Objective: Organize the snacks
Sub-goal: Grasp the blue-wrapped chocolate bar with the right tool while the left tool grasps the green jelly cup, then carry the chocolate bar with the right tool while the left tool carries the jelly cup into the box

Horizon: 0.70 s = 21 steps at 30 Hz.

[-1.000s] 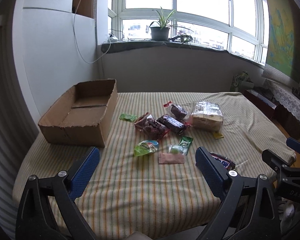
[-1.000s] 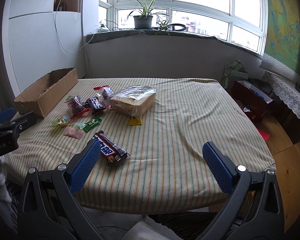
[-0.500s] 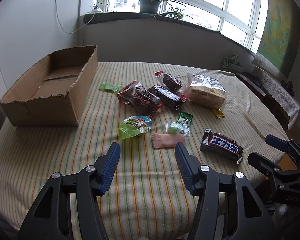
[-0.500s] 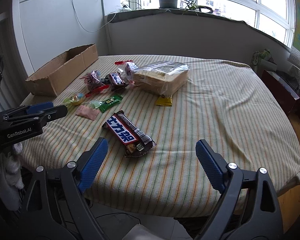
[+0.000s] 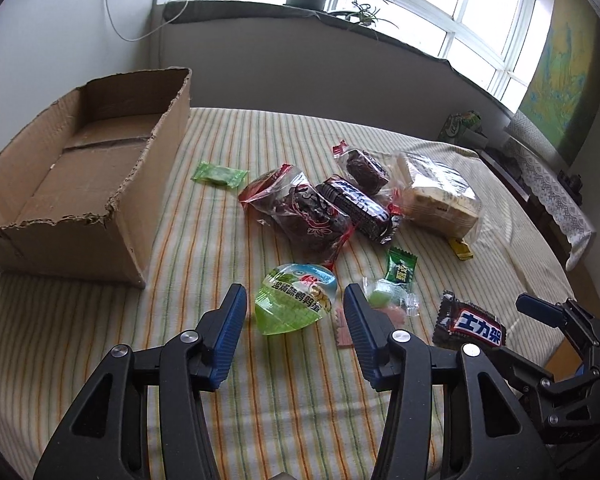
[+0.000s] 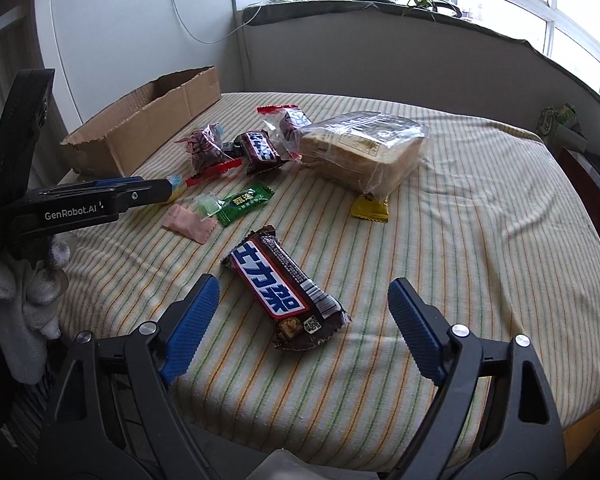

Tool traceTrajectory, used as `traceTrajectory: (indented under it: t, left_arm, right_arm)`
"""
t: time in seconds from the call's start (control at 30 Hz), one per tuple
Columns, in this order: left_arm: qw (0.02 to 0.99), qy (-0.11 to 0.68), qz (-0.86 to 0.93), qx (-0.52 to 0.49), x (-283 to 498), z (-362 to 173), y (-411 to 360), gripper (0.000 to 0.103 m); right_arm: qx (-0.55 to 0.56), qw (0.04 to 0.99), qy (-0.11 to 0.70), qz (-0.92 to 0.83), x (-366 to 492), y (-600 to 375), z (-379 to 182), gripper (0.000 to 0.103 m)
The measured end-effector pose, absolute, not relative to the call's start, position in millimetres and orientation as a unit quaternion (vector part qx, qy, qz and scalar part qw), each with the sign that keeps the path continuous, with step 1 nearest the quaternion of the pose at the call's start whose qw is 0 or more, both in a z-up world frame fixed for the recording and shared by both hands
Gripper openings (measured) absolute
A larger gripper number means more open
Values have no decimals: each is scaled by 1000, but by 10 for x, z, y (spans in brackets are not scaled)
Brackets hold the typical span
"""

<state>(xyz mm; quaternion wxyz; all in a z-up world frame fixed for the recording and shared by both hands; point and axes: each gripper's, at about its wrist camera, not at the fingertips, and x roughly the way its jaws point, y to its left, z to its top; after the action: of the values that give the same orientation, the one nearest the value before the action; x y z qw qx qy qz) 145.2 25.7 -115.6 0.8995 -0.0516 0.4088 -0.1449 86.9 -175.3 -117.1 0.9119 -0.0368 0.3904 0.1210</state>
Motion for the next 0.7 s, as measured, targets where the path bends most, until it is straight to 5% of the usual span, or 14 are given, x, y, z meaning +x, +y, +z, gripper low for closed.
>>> traceTrajectory:
  t: [0.07,0.3,0.43,0.57,0.7]
  left_arm:
    - [898,413,-141,-55,1485,-1184,265,49]
    - [897,418,-135,-52,1534,-1224,236,49]
    - [899,417,-125,-49,1558,-1233,226,33]
    - [901,414,-122,-43,1556,-1233,224,33]
    - [903,411,-122,-40,1540,-1230,225,33]
  right_arm:
    - [-48,908,395,132,919,-1698,-1187,73]
    - [-71,894,419,143,1072,-1606,-1319,61]
    - [-74,892,421,145,1108,-1605,-1326,48]
    - [-77,890,425,148,1132,-1599,-1313,32]
    - [-76,889,427,148,1130,-1601,-1309,31]
